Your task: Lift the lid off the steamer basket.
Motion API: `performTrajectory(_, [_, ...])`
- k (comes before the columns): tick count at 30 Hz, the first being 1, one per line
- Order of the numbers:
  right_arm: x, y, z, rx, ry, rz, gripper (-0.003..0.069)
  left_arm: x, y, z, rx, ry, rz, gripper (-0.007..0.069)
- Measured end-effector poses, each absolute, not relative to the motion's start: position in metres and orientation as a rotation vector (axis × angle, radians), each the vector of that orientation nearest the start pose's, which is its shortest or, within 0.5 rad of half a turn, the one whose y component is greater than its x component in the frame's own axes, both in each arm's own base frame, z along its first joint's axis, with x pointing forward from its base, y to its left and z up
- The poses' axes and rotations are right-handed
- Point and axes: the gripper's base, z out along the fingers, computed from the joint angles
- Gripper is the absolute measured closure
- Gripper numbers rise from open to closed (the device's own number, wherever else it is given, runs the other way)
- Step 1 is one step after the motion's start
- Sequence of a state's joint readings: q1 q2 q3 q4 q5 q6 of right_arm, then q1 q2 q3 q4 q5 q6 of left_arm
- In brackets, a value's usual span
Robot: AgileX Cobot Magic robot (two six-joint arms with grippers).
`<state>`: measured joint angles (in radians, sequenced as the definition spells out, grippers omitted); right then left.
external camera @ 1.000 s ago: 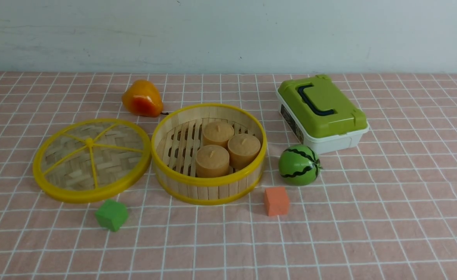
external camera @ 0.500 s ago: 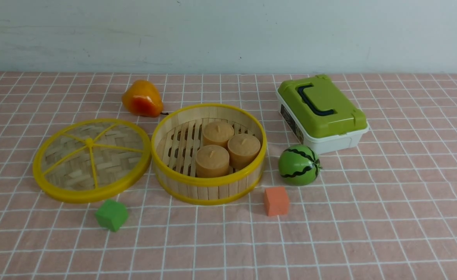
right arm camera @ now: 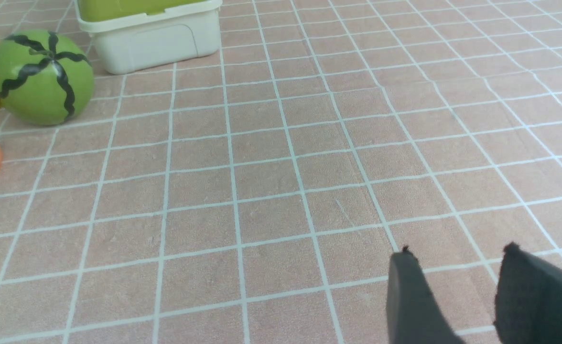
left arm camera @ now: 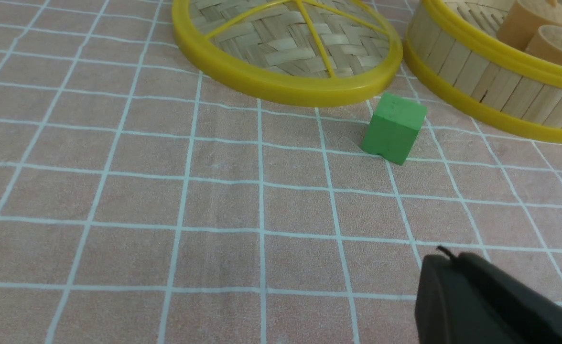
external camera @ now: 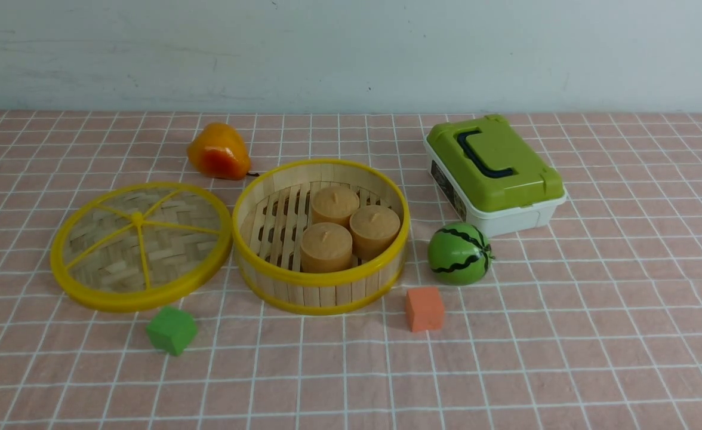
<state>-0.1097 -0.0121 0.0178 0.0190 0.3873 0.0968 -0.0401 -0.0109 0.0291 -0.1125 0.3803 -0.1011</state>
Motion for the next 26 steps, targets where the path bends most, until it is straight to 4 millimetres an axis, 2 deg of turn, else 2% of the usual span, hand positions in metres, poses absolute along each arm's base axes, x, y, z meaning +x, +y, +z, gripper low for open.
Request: performTrajectory(26, [0.0518, -0.005, 0.1731, 0.205, 1.865, 0.01, 0.0418, 0.0522, -0.0059, 0.17, -0.127, 1.881, -0.208, 0.0591])
